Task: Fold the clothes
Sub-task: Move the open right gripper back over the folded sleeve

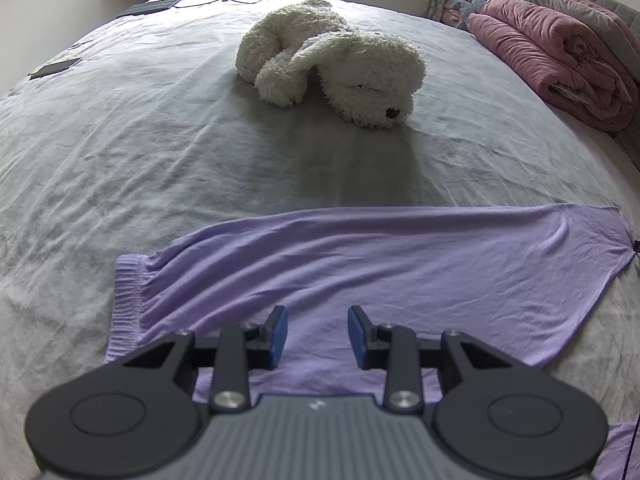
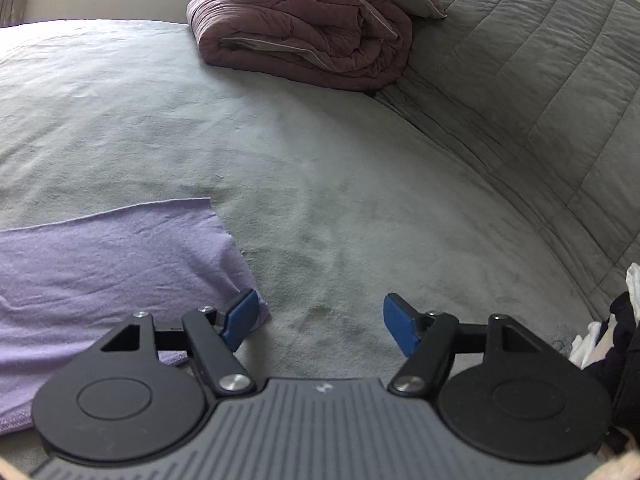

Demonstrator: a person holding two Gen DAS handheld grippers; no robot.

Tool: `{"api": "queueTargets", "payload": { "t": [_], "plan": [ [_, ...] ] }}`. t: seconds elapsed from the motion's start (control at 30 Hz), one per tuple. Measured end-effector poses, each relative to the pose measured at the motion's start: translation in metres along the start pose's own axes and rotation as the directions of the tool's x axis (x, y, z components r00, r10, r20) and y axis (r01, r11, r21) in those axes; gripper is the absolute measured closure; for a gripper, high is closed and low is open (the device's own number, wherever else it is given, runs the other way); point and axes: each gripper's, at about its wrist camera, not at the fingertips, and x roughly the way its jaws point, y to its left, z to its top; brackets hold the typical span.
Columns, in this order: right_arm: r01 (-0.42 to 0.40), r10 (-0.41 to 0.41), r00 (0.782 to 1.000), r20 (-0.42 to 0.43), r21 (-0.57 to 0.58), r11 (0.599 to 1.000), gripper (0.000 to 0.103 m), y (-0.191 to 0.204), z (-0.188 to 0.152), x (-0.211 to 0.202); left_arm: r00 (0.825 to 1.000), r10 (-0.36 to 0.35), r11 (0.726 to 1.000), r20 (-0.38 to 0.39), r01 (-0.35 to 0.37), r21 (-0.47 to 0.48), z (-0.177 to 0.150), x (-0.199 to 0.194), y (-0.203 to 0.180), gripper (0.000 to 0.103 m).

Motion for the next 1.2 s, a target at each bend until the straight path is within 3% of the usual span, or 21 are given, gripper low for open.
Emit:
{"api": "queueTargets", "payload": {
  "t": [0.07,0.27,0.5,0.6,0.73,0.83,1.03,1.1,1.2],
  "plan": [
    [0.036,-0.035,0.999,-0.022,0.044,0.998,0.033,-0.005,-0.002,0.002,1.0,-0.001,1.0,0.001,0.001,-0.001,0.0,0.0,0.0,0.069],
    [0.019,-0.017,1.0,-0.019,0.112,0.993,0.033,-0.016,-0.021,-0.013,1.0,-0.006,1.0,0.003,0.006,-0.003,0.0,-0.001,0.001,0.068],
    [-0.106,0.114,0.993,-0.04,0.174,0.979,0.033,-0.034,-0.042,-0.049,1.0,-0.013,1.0,0.0,0.013,-0.022,0.001,-0.001,0.005,0.068],
    [-0.189,0.207,0.976,-0.061,0.227,0.955,0.033,-0.042,-0.052,-0.072,1.0,-0.016,0.999,-0.006,0.016,-0.051,0.002,0.0,0.013,0.068],
    [-0.311,0.351,0.932,-0.094,0.294,0.904,0.033,-0.047,-0.068,-0.102,1.0,-0.018,0.996,-0.007,0.017,-0.089,0.002,-0.002,0.022,0.068],
    [-0.406,0.464,0.879,-0.105,0.342,0.847,0.033,-0.04,-0.081,-0.13,1.0,-0.024,0.996,-0.01,0.023,-0.09,-0.001,-0.002,0.021,0.068],
    [-0.605,0.636,0.767,-0.093,0.23,0.763,0.03,0.008,-0.101,-0.194,0.999,-0.031,0.998,-0.017,0.03,-0.055,-0.007,-0.004,0.011,0.068],
    [-0.641,0.658,0.749,-0.071,0.173,0.748,0.03,0.019,-0.105,-0.206,0.999,-0.029,0.999,-0.02,0.029,-0.045,-0.009,-0.004,0.009,0.068],
    [-0.659,0.667,0.743,-0.048,0.121,0.743,0.027,0.031,-0.115,-0.207,1.0,-0.02,0.999,-0.021,0.019,-0.028,-0.013,-0.005,0.007,0.068]
  ]
}}
